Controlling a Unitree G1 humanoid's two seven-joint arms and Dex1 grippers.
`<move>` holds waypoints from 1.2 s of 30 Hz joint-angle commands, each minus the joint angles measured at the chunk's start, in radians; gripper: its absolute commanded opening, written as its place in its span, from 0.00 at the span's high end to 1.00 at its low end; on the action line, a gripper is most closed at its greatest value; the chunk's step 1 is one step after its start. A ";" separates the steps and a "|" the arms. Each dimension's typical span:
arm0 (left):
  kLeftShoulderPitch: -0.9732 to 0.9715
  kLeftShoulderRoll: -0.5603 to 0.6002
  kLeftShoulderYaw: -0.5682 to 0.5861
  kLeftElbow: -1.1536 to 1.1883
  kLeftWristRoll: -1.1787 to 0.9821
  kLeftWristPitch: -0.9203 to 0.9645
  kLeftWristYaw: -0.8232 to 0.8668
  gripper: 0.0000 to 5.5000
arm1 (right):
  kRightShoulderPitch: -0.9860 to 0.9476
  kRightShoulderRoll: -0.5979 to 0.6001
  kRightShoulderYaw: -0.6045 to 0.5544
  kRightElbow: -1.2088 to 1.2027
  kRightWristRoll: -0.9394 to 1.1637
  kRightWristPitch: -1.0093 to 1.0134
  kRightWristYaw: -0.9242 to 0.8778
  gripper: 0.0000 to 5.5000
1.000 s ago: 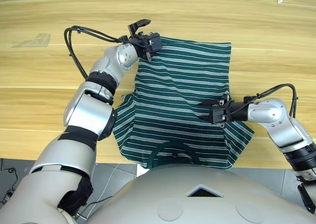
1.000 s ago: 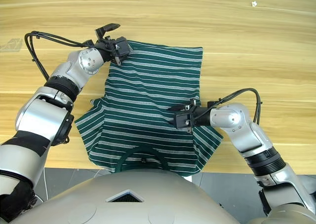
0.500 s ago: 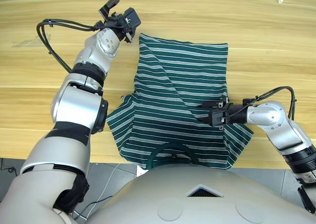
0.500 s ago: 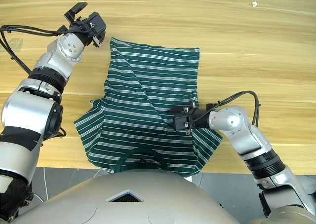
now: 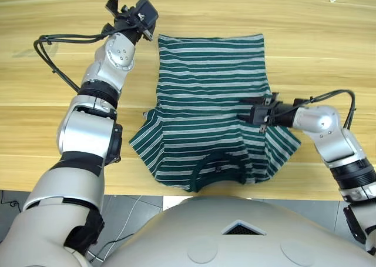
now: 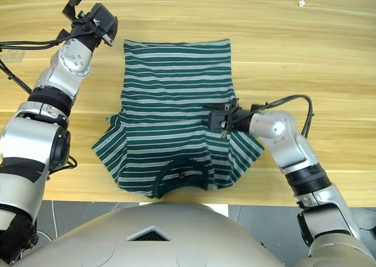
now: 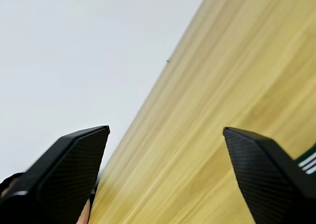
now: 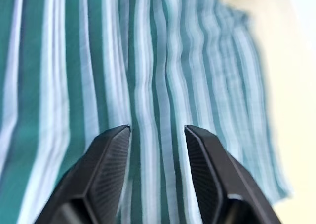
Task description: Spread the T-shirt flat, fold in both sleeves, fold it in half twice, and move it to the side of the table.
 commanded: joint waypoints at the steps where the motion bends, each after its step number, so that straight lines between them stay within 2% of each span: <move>1: 0.061 0.017 0.021 -0.098 -0.024 -0.019 0.000 0.22 | -0.085 0.037 -0.015 0.060 -0.036 -0.031 -0.046 0.63; 6: 0.206 0.034 0.051 -0.338 -0.052 0.015 -0.027 0.22 | -0.099 0.047 -0.030 0.082 -0.026 -0.040 -0.054 0.63; 10: 0.381 0.035 0.045 -0.647 -0.048 0.099 -0.087 0.22 | -0.097 0.047 -0.039 0.116 -0.035 -0.049 -0.063 0.63; 14: 0.652 0.052 0.026 -1.087 -0.111 0.223 -0.260 0.22 | -0.152 0.083 -0.085 0.223 -0.023 -0.083 -0.139 0.63; 19: 0.957 0.213 -0.063 -1.396 -0.095 0.227 -0.507 0.22 | -0.244 0.128 -0.109 0.381 -0.046 -0.143 -0.235 0.63; 21: 1.015 0.264 -0.062 -1.419 -0.079 0.215 -0.550 0.22 | -0.263 0.137 -0.110 0.416 -0.049 -0.160 -0.250 0.63; 24: 1.001 0.302 -0.059 -1.330 0.014 0.210 -0.533 0.22 | -0.290 0.147 -0.115 0.450 -0.054 -0.178 -0.266 0.63; 30: 0.869 0.266 -0.082 -1.148 0.123 0.197 -0.448 0.22 | -0.281 0.153 -0.114 0.450 -0.052 -0.191 -0.275 0.63; 36: 0.853 0.264 -0.085 -1.151 0.141 0.172 -0.427 0.22 | -0.275 0.154 -0.115 0.449 -0.053 -0.195 -0.280 0.63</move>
